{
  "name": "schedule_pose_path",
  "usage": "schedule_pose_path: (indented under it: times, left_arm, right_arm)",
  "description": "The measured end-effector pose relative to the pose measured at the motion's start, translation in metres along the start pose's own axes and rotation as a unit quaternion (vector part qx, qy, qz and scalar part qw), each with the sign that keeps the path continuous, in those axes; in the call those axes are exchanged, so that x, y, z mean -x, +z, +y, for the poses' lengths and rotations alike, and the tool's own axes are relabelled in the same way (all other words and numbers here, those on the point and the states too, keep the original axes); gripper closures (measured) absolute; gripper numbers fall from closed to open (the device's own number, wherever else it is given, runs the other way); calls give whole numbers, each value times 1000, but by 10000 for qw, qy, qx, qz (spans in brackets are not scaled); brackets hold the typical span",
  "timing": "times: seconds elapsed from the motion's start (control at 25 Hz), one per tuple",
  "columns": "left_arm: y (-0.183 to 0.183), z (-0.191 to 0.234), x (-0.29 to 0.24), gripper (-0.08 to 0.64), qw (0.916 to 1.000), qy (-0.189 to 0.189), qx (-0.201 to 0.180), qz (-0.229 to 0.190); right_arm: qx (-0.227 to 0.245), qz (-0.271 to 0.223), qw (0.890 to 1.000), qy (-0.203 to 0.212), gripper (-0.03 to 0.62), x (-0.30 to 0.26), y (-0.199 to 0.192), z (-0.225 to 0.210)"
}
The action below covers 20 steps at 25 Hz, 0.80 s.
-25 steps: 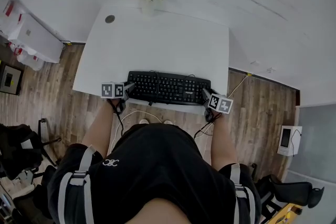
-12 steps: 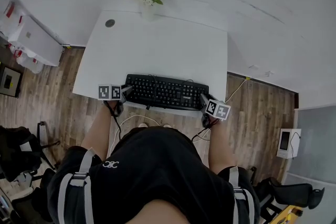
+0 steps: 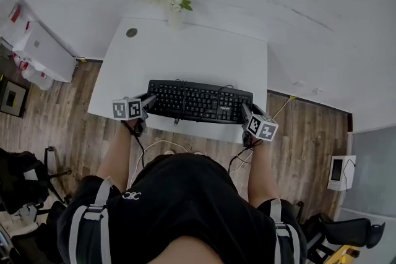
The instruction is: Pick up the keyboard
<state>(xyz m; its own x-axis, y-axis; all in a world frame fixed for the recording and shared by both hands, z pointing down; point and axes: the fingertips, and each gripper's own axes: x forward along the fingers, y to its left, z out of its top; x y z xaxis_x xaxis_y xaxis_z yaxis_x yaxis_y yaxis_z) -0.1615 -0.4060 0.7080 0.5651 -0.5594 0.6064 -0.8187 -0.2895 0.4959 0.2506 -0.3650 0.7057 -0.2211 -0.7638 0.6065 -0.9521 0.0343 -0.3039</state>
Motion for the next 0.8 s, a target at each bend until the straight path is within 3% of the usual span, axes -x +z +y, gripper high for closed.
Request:
schedule_pose_path:
  times: [0.36,0.8]
  left_arm:
    - [77,-42,43,382,9925,-276,-535,-1068]
    - [175,-103,113,383,9632,-571,-1012,-2422]
  right_arm:
    - [378,-1113,9929,174,387,43,95,30]
    - [918,-2473,9639,351,390,115,218,73]
